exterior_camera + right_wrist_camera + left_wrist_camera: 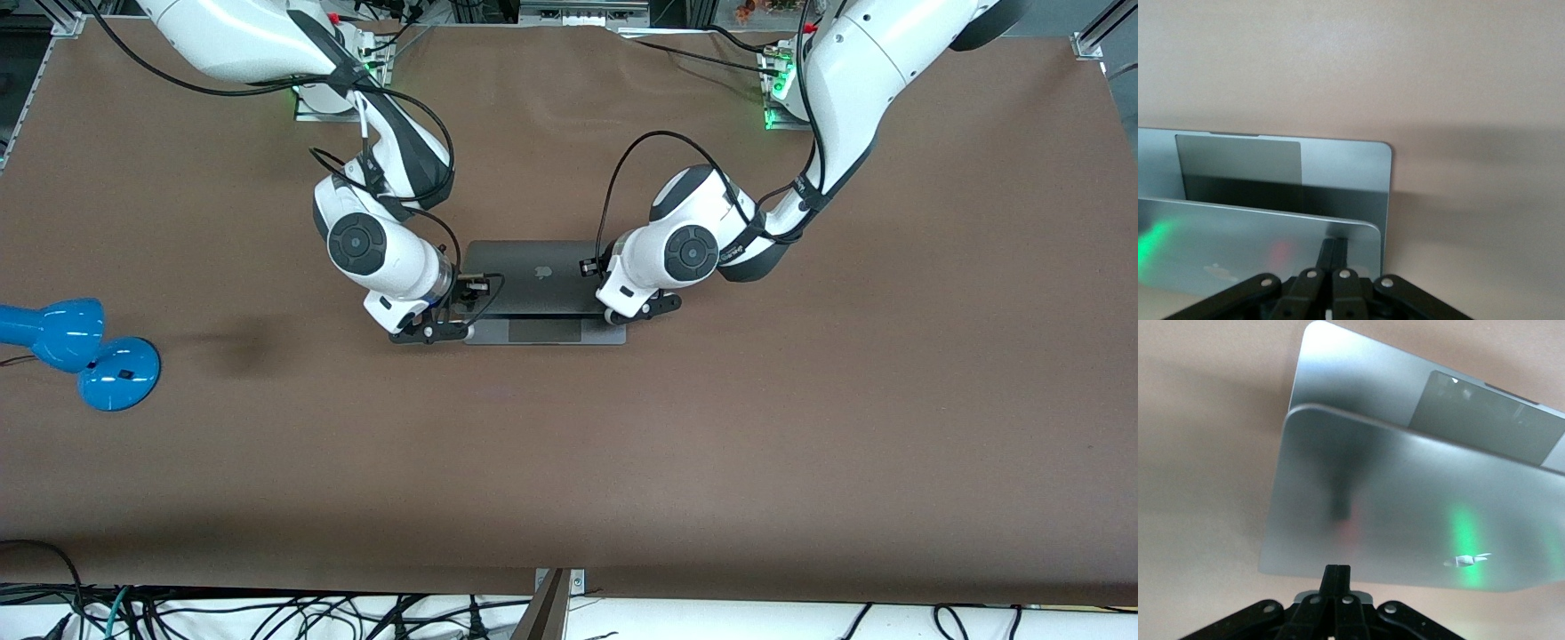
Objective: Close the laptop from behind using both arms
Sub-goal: 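Press the screen down onto the keyboard with both grippers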
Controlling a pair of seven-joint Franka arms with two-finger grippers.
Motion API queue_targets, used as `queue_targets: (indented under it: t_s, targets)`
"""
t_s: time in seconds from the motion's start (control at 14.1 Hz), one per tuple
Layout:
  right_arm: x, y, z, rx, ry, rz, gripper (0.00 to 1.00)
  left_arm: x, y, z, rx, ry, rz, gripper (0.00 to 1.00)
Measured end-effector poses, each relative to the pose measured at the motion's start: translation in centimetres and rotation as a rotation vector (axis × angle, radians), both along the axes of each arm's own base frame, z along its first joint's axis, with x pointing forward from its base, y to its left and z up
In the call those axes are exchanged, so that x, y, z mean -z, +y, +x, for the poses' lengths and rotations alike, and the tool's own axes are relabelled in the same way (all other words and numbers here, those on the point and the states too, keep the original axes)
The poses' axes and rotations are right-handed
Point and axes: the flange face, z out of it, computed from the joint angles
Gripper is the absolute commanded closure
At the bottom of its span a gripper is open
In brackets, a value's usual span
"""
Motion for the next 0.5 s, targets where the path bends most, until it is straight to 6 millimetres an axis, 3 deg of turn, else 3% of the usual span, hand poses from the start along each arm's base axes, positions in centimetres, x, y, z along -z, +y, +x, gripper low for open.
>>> queue_targets:
  t_s: [0.5]
  targets:
    - [0.6, -0.1, 0.7, 0.006, -0.016, 0.01, 1.0, 2.4, -0.3, 0.1, -0.006, -0.005, 0.007, 1.0]
